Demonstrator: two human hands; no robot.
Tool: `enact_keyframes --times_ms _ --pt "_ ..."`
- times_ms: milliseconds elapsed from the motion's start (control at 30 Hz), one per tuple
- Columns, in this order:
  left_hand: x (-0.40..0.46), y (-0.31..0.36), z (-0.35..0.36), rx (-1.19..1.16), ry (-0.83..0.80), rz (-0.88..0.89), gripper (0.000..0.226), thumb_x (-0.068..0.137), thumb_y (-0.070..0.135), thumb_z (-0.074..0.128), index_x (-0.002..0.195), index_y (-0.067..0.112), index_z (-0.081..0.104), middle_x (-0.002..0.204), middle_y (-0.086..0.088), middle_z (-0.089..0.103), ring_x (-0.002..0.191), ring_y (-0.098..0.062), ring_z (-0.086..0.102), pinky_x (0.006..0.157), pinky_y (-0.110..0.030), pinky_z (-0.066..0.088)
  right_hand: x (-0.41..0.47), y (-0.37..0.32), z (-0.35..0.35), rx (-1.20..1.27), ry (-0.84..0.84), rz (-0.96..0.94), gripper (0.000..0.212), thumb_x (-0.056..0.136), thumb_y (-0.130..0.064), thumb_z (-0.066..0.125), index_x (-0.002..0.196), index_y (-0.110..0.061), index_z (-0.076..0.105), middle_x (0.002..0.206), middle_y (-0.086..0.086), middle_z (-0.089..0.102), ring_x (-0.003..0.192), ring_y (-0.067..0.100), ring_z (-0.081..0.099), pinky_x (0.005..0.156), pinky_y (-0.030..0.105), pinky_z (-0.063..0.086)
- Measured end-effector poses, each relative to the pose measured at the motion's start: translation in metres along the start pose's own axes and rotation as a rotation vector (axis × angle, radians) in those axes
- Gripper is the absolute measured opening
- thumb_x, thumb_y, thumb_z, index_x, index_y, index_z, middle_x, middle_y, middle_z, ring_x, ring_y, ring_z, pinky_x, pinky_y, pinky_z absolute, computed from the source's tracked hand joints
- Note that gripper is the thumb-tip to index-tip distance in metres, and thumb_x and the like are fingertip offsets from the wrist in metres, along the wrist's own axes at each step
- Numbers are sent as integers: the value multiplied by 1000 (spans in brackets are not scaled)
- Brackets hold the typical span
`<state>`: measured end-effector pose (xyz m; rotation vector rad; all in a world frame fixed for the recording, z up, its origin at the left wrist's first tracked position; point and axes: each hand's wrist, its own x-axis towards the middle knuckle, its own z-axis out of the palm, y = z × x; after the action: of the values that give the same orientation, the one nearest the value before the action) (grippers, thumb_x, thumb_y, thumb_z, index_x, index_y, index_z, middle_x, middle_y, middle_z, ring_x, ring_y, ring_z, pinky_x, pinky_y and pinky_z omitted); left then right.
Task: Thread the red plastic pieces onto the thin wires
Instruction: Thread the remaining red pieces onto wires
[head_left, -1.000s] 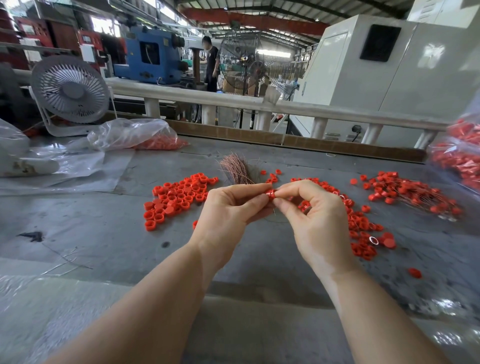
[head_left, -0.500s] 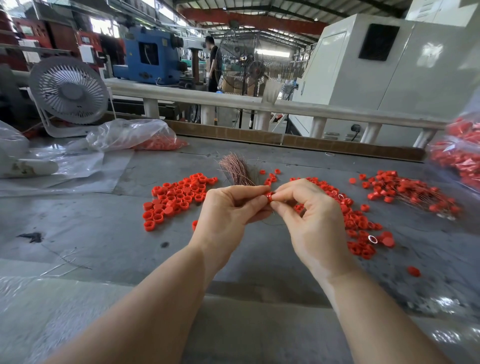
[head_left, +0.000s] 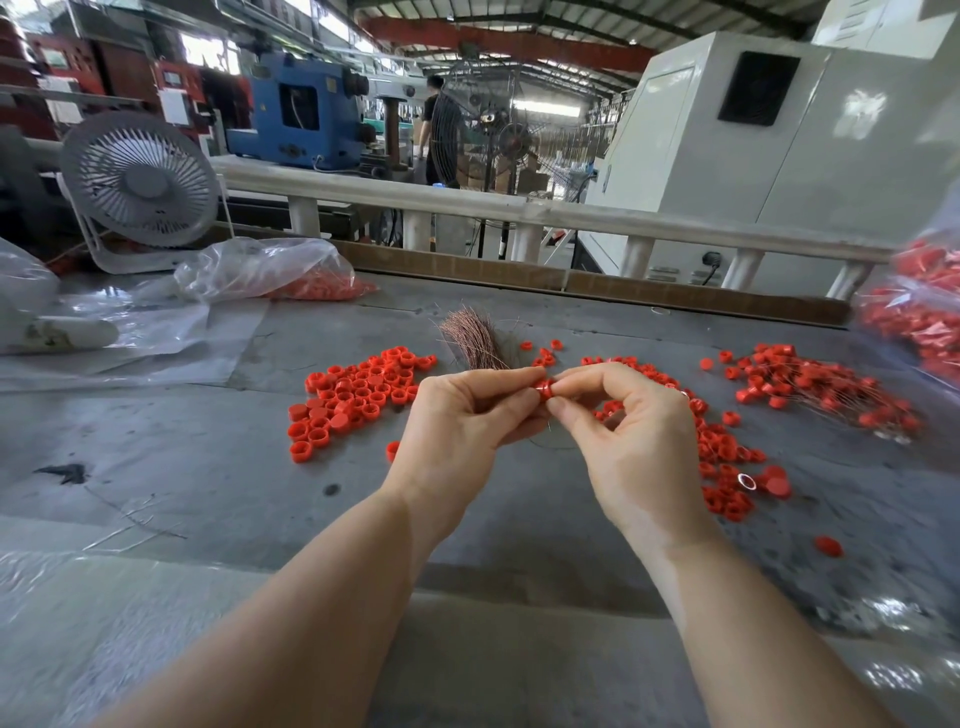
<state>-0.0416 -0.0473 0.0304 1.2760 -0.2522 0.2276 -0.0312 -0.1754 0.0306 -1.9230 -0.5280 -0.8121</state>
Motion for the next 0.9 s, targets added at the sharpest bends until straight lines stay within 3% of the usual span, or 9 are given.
enact_keyframes --times_ms 133,300,667,900 --pt "-1 1 0 -1 -7 11 23 84 -8 57 94 7 70 84 -6 74 82 -16 70 73 -19 55 -1 -1 -1 41 -7 1 31 75 -1 72 82 -30 65 73 -11 64 67 3 55 64 10 40" --pt "0 2 1 -26 -6 17 23 83 -9 57 95 6 69 86 -8 73 83 -17 69 74 -20 55 1 -1 -1 27 -21 -23 23 75 0 72 90 -17 72 79 -10 66 70 2 56 65 8 39" --pt "-1 4 -2 -7 -23 7 18 81 -7 60 88 5 70 74 -3 73 72 -11 69 69 -18 55 1 -4 -5 71 -54 -14 21 75 2 72 89 -13 72 80 -9 67 76 -6 58 68 4 39" --pt "-2 4 -3 3 -23 -6 17 81 -5 60 91 5 69 75 -4 73 71 -11 69 68 -18 55 1 -2 -5 90 -67 -5 22 75 2 72 90 -15 72 82 -9 67 79 -3 59 69 5 39"
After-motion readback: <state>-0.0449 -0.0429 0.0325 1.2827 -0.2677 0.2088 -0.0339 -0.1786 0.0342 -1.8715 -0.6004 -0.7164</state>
